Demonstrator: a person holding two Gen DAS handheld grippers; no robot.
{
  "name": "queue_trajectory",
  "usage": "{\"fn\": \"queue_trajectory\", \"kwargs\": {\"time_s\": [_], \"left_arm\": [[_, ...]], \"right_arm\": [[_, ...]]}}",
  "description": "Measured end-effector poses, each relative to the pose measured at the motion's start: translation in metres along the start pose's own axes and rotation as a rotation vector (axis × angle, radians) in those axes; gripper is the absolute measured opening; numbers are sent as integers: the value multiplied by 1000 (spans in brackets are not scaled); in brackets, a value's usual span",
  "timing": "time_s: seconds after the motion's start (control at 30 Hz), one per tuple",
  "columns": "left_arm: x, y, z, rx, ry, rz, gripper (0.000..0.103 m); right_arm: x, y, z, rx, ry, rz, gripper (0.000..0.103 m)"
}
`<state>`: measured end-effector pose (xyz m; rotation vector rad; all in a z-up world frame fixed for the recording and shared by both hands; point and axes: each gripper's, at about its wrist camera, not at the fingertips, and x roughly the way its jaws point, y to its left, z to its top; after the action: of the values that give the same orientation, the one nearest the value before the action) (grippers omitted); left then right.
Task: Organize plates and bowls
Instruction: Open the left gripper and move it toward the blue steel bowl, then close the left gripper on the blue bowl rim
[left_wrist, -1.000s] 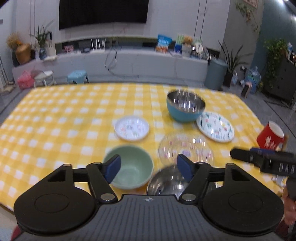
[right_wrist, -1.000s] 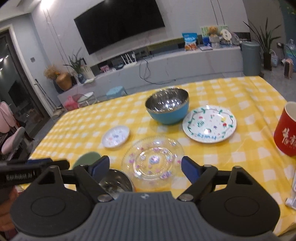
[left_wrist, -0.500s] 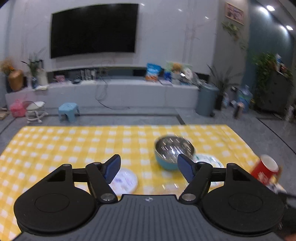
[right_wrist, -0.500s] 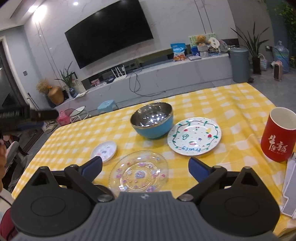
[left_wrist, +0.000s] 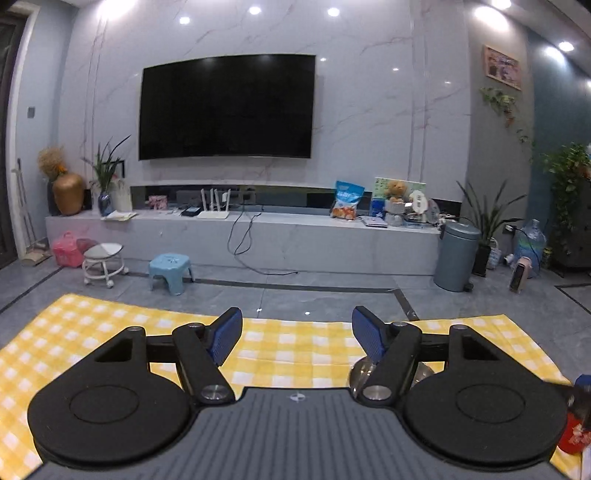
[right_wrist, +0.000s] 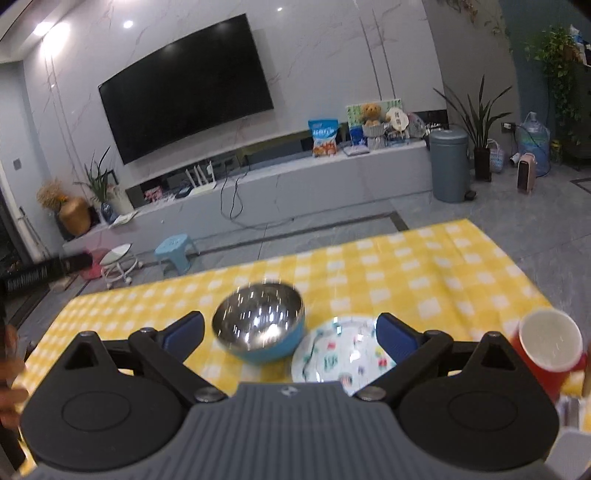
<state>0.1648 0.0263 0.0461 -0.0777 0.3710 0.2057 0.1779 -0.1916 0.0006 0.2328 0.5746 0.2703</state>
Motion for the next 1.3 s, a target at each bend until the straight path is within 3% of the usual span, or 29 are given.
{"fn": "queue_trajectory", "kwargs": {"time_s": [0.07, 0.13, 0.23, 0.4, 0.5, 0.6, 0.73, 0.8, 0.83, 0.87, 0.93, 1.03, 1.17, 1.3], "left_arm": [[10, -2, -4, -16, 0, 18, 86], [26, -4, -7, -16, 71, 15, 89], [56, -2, -11, -24, 220, -71, 89], [95, -9, -19, -20, 336, -172, 90], [121, -16, -22, -9, 443, -203, 90], [127, -14, -32, -31, 469, -196, 87], [131, -5, -44, -49, 519, -264, 73], [131, -4, -45, -45, 510, -262, 72], [134, -5, -46, -38, 508, -251, 62], [133, -6, -48, -24, 509, -233, 48], [134, -9, -51, -3, 514, -225, 31], [137, -13, -50, 3, 545, -245, 16], [134, -16, -43, 22, 603, -233, 12], [130, -17, -38, 63, 640, -237, 12]], "right_arm": [[16, -3, 3, 48, 3, -19, 97], [35, -8, 3, 97, 33, -16, 97], [65, -12, -3, 136, 66, -8, 97], [112, -14, -16, 181, 98, -20, 97], [139, -13, -20, 202, 154, -1, 96], [155, -7, -24, 160, 183, -43, 88], [168, -7, -34, 170, 238, -34, 72], [170, -4, -38, 159, 236, -18, 61], [170, -3, -39, 150, 224, -15, 59], [170, -1, -40, 136, 215, -11, 53], [171, 4, -39, 114, 215, 3, 39], [170, 9, -39, 68, 224, 4, 32], [167, 13, -38, -1, 257, -7, 23], [164, 10, -39, 11, 339, 18, 22]]}}
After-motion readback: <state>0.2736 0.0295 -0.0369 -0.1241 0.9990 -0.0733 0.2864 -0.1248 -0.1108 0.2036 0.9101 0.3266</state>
